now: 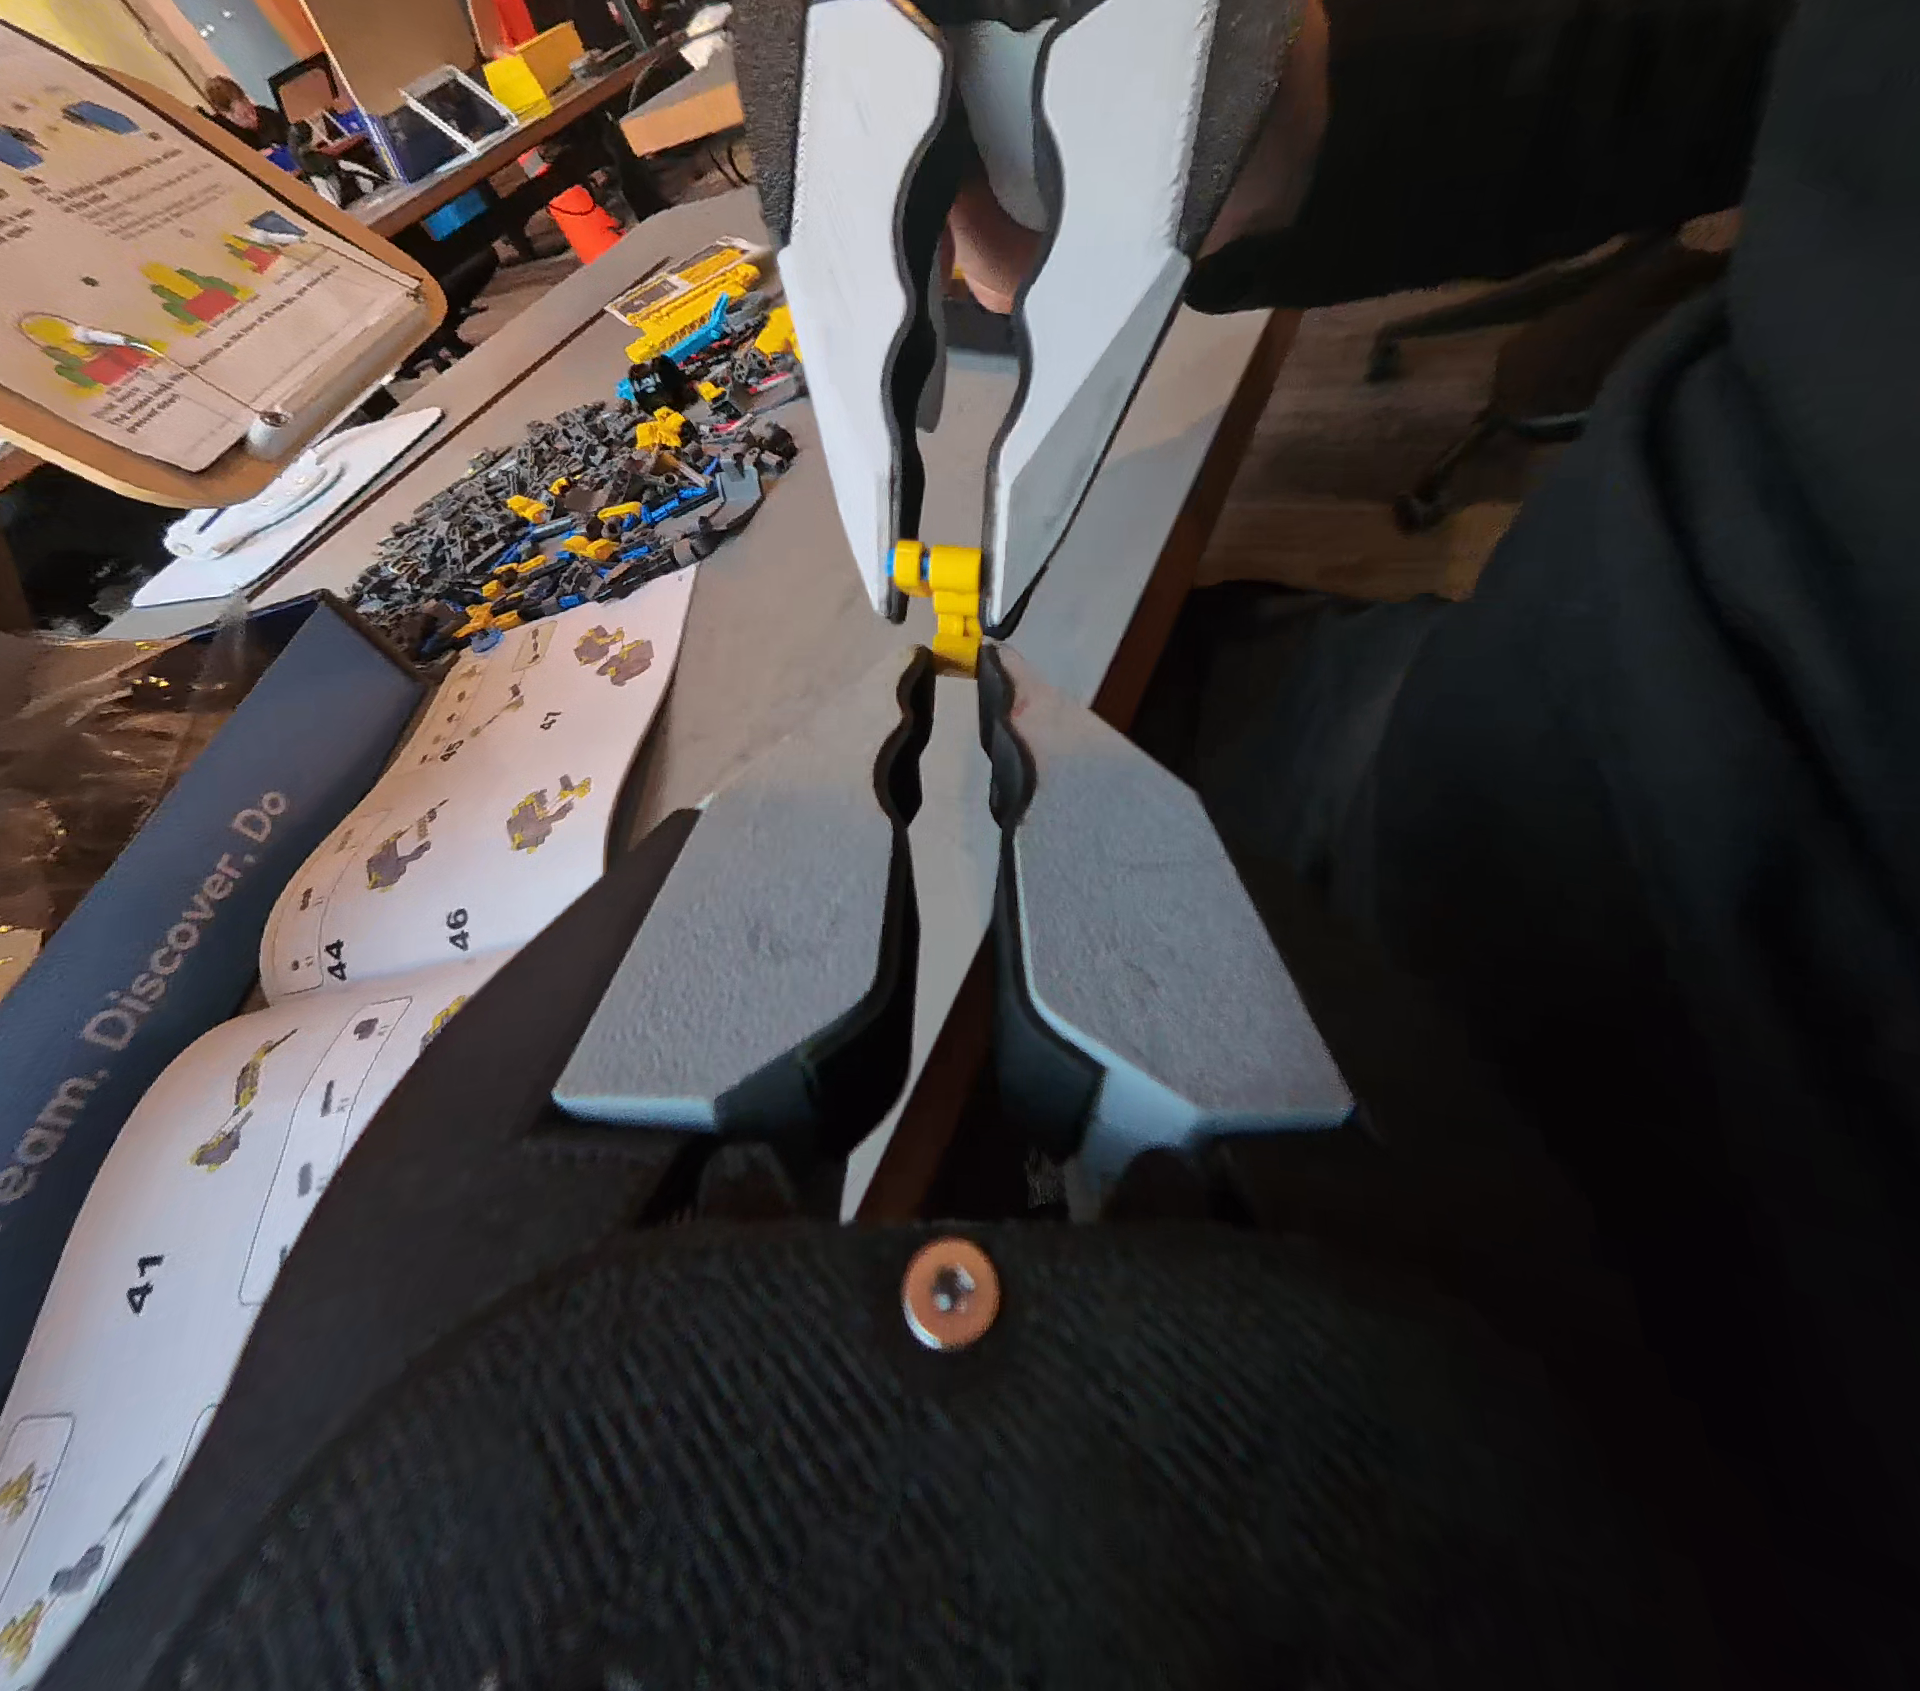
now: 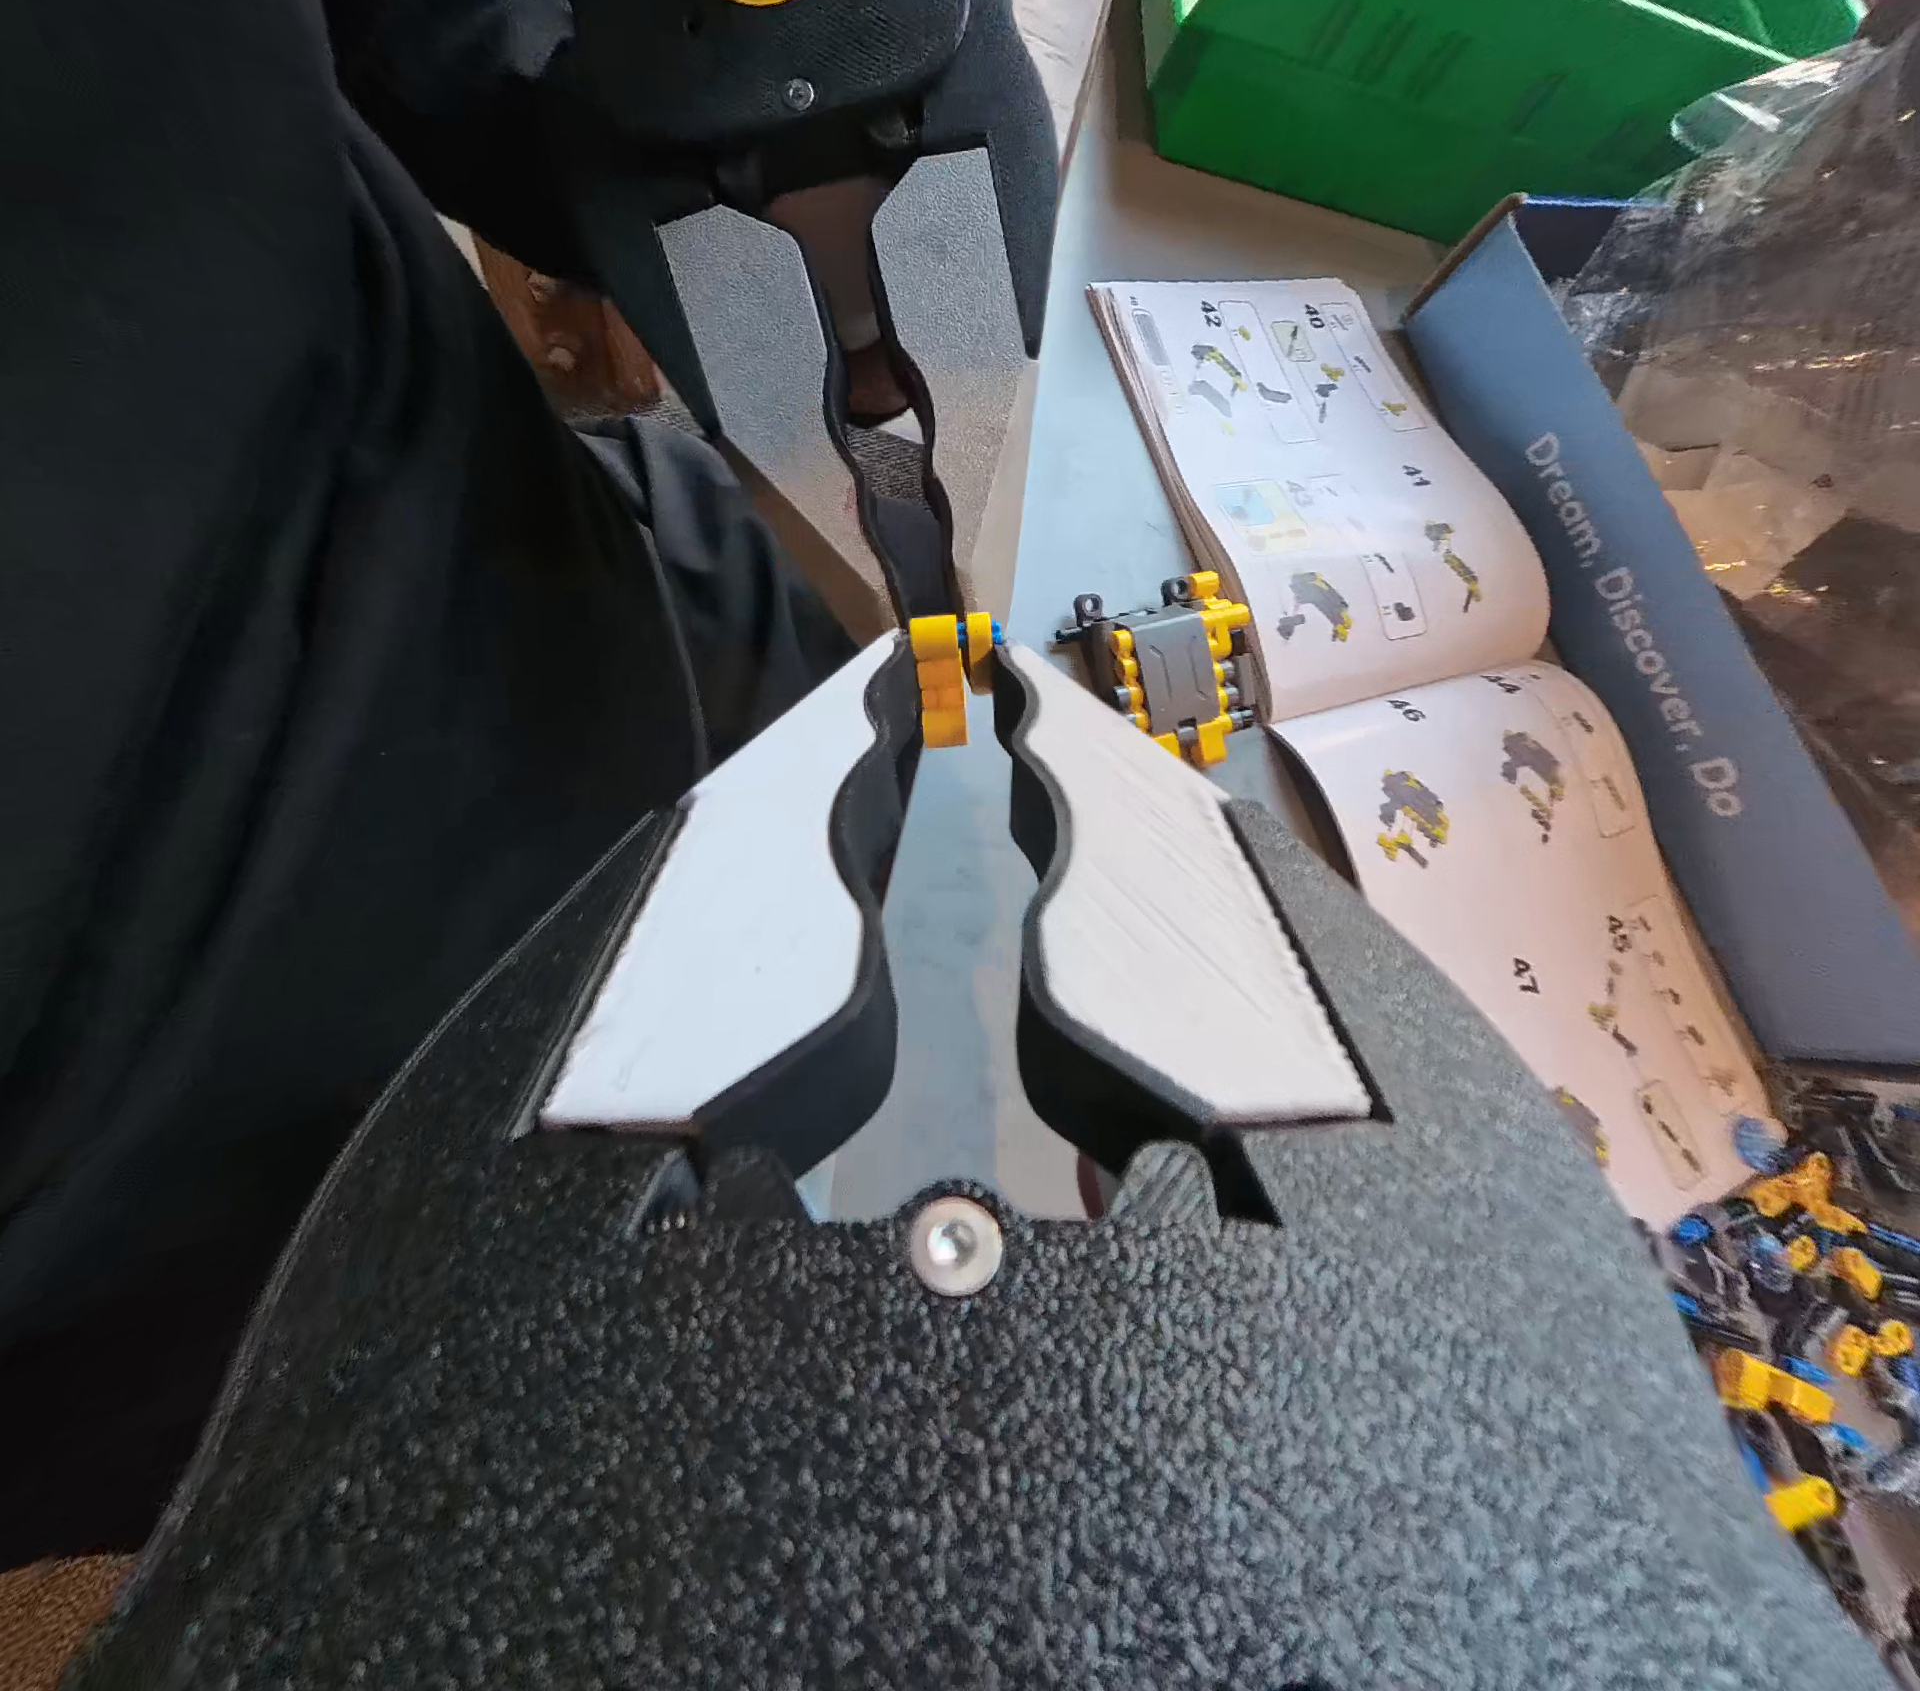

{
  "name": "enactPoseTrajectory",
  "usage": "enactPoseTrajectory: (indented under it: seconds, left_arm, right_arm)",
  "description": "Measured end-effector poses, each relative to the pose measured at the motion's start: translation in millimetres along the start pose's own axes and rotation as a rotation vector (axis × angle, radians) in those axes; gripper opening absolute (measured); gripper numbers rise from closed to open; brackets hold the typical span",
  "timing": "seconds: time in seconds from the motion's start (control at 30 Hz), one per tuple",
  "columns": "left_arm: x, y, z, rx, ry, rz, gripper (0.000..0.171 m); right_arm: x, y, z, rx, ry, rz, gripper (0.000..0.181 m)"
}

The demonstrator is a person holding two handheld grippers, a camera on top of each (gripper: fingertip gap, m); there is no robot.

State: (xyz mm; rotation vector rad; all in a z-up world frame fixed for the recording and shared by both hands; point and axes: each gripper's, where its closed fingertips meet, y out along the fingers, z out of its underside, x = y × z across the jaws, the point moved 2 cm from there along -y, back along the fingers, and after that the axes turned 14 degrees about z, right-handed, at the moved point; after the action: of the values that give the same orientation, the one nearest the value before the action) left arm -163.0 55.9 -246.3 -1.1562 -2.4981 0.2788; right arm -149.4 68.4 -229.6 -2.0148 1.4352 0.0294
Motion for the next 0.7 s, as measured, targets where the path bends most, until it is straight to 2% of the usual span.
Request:
enactPoseTrajectory:
  seconds: [0.07, 0.13, 0.37, 0.57, 0.63, 0.7]
  left_arm:
    - [3, -2, -1, -0.008, 0.001, 0.003, 0.005]
    - [5, -3, 2, 0.033, 0.017, 0.006, 0.005]
    - [5, 6, 22, 0.327, 0.095, -0.044, 0.005]
    - [5, 5, 18, 0.207, -0.011, -0.009, 0.005]
    - [6, 5, 18, 0.188, -0.033, 0.001, 0.011]
    - [2, 7, 16, 0.181, -0.022, 0.026, 0.007]
  right_arm:
    - [-4, -1, 1, 0.000, -0.010, 0.014, 0.013]
    - [-6, -1, 8, 0.060, -0.057, 0.031, 0.013]
    - [-4, 10, 32, 0.298, -0.222, 0.085, 0.013]
    - [-4, 7, 28, 0.269, -0.211, 0.106, 0.012]
    - [-2, 6, 27, 0.258, -0.199, 0.091, 0.013]
    - [0, 6, 25, 0.244, -0.193, 0.076, 0.013]
